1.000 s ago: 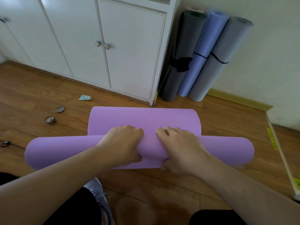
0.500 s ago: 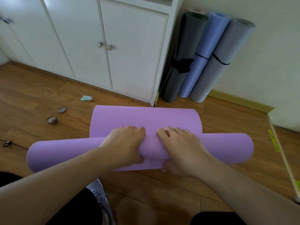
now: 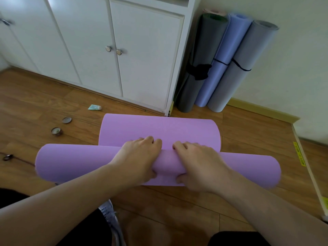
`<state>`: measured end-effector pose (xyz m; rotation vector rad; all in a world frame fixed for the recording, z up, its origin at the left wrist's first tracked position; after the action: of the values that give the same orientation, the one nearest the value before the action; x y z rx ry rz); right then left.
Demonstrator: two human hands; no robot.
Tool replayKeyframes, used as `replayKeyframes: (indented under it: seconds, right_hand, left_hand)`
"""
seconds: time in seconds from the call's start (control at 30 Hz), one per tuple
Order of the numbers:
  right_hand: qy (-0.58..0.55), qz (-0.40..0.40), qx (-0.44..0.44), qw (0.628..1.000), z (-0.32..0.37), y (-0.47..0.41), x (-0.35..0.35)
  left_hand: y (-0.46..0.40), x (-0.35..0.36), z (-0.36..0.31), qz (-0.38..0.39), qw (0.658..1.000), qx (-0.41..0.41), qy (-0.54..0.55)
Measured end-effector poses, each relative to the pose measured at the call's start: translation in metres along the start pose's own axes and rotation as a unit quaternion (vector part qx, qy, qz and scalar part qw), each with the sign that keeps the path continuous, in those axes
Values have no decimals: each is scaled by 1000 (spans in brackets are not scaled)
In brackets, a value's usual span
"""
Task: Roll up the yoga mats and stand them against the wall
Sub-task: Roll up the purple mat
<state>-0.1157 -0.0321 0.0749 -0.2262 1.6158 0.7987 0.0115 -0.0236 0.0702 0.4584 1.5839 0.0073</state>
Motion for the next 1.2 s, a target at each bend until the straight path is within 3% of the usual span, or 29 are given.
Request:
replayKeyframes:
  seconds: [0.23,0.5,0.67,0.83,1.03,1.2]
  right_hand:
    - [19,-10,3,1000,0,-2,0]
    - [-3,7,0,1000,-3,-1,1]
    - [3,-10,2,1000,-1,2,0]
    - [8,3,2,1000,2,-2,3]
    - [-32,15,3,999,-3,-4,3]
    - [-1,-9,2,1000,1,2,3]
  left_hand:
    - [1,-1,3,31,999,0,44]
    - [4,7,-7,-4,999,12,-47]
    - [-2,4,3,6,999,2,31]
    - [1,4,3,9,999,13,33]
    - [4,10,-7,-18,997,22,-69]
    - [-5,6,7,10,1000,0,19]
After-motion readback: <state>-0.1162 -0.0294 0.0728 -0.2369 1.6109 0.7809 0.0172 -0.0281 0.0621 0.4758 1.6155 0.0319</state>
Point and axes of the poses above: each hand's wrist, its own y-axis away from the middle knuckle, its own x-axis out of the palm, z = x × y, the point moved 9 cm from there along -y, towards the middle knuckle, and after that the axes turned 8 degrees about z, right-handed, at the moved point
